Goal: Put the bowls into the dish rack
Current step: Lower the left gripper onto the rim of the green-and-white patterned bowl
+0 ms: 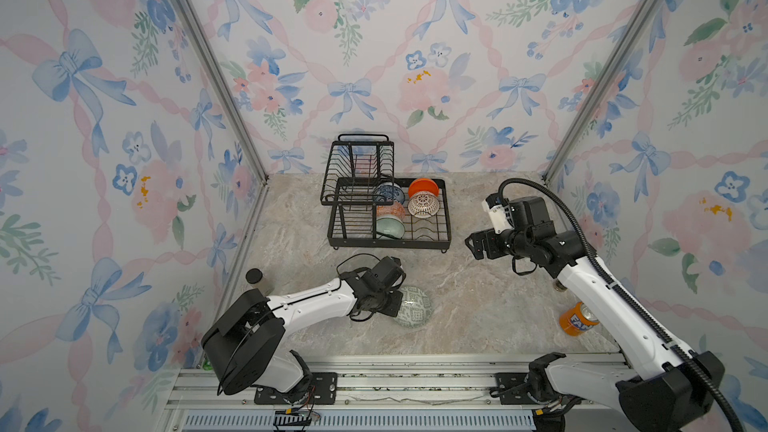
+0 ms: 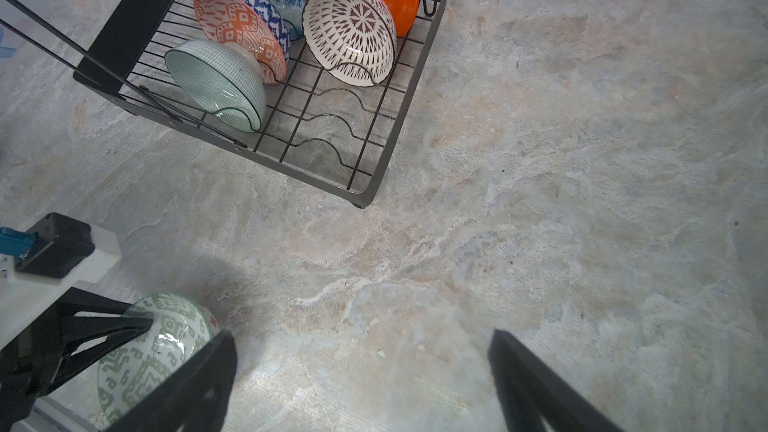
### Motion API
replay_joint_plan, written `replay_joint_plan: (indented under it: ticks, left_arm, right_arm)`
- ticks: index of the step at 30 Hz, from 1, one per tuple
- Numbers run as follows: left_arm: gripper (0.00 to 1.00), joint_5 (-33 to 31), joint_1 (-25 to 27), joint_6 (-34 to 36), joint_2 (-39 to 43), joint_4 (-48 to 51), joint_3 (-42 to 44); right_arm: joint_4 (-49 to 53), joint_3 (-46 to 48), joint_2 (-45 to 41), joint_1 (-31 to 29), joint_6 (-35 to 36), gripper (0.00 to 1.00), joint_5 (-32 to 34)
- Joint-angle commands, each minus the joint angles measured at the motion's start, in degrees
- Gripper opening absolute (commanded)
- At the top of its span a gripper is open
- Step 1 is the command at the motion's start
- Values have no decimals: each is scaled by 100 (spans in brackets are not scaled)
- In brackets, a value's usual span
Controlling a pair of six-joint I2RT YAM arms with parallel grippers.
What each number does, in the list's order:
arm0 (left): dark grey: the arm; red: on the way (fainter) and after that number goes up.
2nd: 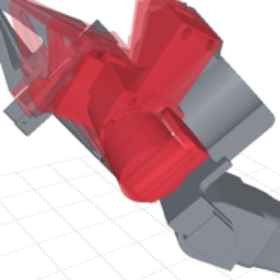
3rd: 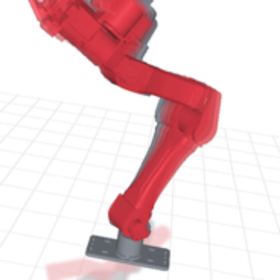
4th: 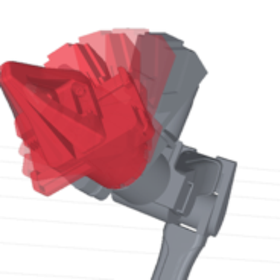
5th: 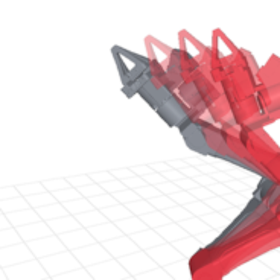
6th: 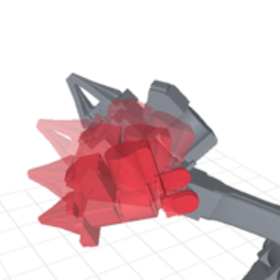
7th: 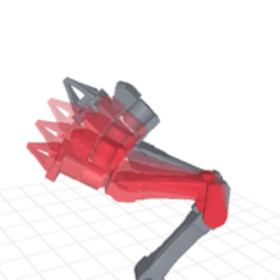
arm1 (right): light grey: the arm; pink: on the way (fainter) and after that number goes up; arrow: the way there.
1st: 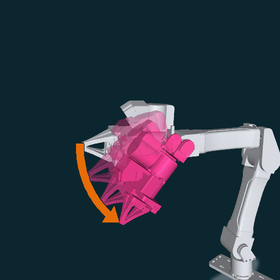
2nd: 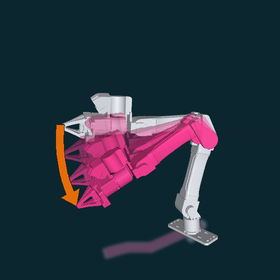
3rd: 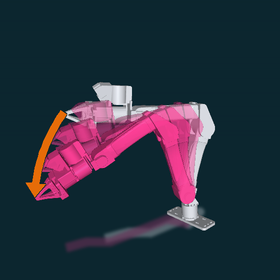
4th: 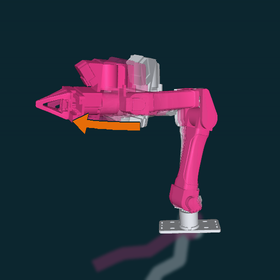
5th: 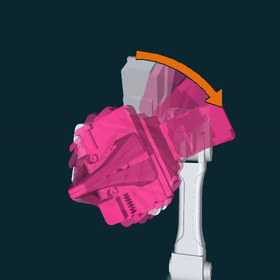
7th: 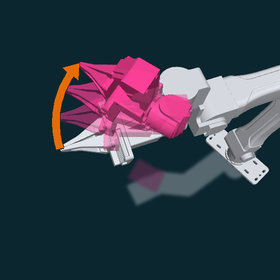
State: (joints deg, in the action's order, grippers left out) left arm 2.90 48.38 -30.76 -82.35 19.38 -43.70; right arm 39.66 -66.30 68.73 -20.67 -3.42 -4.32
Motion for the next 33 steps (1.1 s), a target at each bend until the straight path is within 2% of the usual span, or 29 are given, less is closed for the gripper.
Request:
replay_joint_plan:
  ticks: [1, 11, 20, 33]
  left_arm:
    - [12, 75, 30, -27, -95, -54, 99]
    - [0, 73, 28, -26, -120, -84, 108]
    - [0, -93, 27, 4, 280, -18, 58]
    - [0, -547, 30, 260, 860, 312, -639]
  right_arm:
    - [7, 63, -85, 19, 70, 97, -36]
    - [16, 65, -97, 13, 89, 97, -37]
    - [24, 62, -131, -8, 100, 97, -65]
    - [17, -35, -136, -45, 61, 97, -240]
